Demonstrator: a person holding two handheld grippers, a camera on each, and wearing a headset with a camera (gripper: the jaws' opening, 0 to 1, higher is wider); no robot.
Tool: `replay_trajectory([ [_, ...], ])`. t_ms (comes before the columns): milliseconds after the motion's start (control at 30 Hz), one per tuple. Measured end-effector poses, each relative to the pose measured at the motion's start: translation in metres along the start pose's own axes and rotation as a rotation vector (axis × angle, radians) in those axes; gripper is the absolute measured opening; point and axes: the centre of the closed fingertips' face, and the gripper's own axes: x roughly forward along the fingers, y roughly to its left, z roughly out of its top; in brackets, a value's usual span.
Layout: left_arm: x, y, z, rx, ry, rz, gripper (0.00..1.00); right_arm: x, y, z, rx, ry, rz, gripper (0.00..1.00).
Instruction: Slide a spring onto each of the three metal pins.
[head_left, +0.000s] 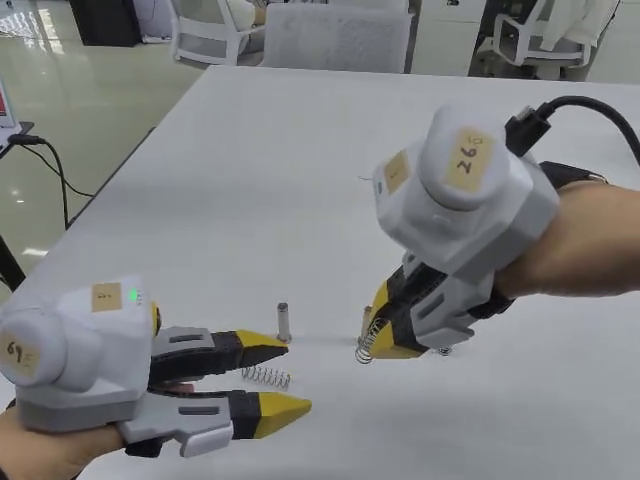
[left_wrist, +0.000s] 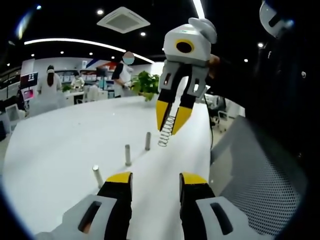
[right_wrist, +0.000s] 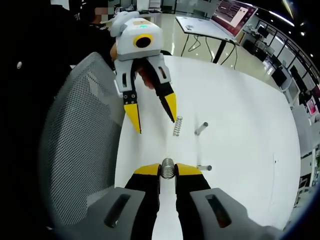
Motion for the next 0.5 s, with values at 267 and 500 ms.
replay_trajectory([
  [267,-0.008,0.004,-0.005,-0.021,0.001,0.038,0.35,-0.006,-0.016,-0.009,0.018,0.022,-0.034,0.08],
  [500,-0.013,0.003,-0.009,-0.036,0.002,0.062,0.40,-0.006,-0.032,-0.016,0.036,0.034,-0.048,0.08],
])
